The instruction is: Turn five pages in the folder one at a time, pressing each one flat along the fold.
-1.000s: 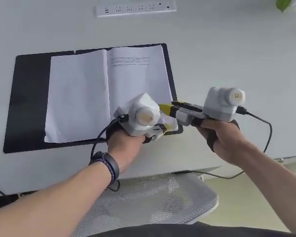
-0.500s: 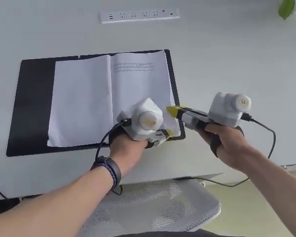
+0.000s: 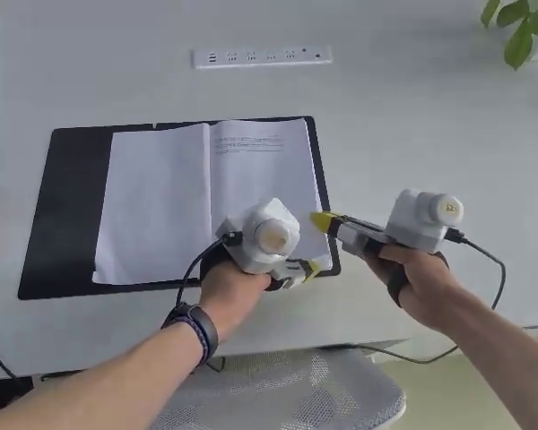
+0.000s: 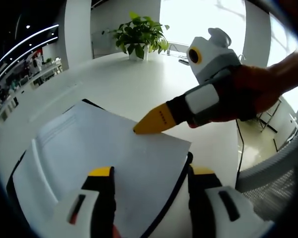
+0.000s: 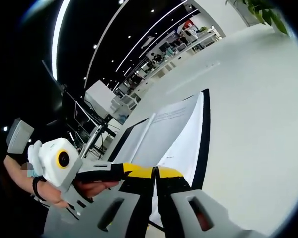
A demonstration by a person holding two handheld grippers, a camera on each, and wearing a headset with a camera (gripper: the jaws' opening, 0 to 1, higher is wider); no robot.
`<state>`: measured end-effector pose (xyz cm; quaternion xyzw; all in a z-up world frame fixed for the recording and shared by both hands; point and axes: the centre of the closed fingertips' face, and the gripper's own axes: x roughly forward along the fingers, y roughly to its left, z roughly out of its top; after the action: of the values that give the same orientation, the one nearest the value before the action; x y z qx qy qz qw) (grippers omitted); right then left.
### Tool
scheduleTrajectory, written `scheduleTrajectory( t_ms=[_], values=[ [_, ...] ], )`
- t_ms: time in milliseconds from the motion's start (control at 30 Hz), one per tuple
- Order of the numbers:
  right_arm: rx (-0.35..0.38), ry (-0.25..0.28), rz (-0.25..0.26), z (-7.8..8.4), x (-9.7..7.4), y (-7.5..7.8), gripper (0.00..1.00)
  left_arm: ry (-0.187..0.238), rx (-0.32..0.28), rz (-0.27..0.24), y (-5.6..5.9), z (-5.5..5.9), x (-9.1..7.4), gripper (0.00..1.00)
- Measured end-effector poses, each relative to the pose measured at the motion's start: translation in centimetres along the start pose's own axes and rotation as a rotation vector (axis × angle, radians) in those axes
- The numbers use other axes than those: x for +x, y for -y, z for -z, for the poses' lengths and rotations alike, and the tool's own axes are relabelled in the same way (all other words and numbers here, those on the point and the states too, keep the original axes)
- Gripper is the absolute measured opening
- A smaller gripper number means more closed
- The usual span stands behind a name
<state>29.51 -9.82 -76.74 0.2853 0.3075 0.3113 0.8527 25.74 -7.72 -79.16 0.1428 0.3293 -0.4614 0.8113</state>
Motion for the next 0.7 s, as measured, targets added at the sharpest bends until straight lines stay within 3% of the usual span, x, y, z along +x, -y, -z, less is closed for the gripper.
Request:
scheduleTrajectory(
  t_ms=[333,500,700],
  values=[
    [0.009,0.022,0.002,-0.5,-0.4,-0.9,0.0,0.013,0.0,-0.025,-1.5,0.8,-3.0,0.62],
    [0.018,0.048,0.01,-0.8,-0.7,-1.4,0.0,0.063,-0.033,-0.045,-2.8,0.5,-5.1,0.63],
    [0.04,0.08,0.023,-0.8,-1.0,-1.9,0.0,0.094,-0.048,-0.066,-4.1,0.6,-7.3,0.64]
  ],
)
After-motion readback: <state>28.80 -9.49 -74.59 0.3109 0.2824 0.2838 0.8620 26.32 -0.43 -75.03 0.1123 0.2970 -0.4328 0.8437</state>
